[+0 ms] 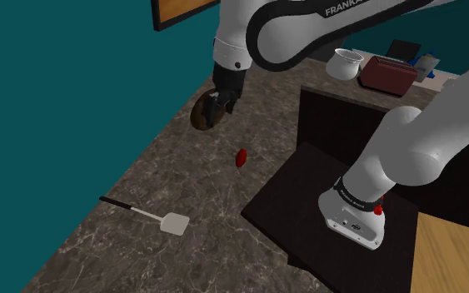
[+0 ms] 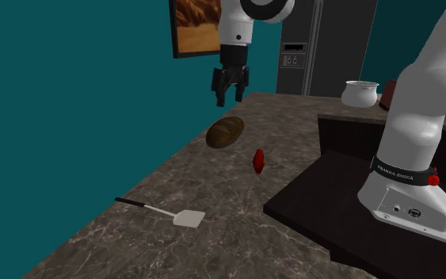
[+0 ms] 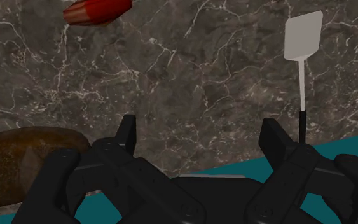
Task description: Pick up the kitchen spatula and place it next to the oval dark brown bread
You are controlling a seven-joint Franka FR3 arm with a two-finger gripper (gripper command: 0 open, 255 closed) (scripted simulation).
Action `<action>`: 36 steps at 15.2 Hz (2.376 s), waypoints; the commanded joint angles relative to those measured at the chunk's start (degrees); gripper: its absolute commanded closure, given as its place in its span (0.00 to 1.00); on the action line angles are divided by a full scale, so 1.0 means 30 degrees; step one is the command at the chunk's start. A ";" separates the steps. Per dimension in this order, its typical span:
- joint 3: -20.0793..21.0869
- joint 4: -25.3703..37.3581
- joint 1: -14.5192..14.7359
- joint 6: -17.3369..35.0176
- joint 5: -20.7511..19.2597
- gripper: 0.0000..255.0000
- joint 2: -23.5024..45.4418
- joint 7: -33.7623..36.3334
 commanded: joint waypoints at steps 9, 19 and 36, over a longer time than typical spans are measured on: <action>0.1886 0.2787 0.0991 0.3820 -0.3034 0.00 0.6825 0.2821; 0.1372 0.7685 0.3806 0.5293 -0.7291 0.00 1.3869 0.5801; 0.0127 1.2103 0.6238 0.6280 -0.9301 0.00 1.9492 0.6850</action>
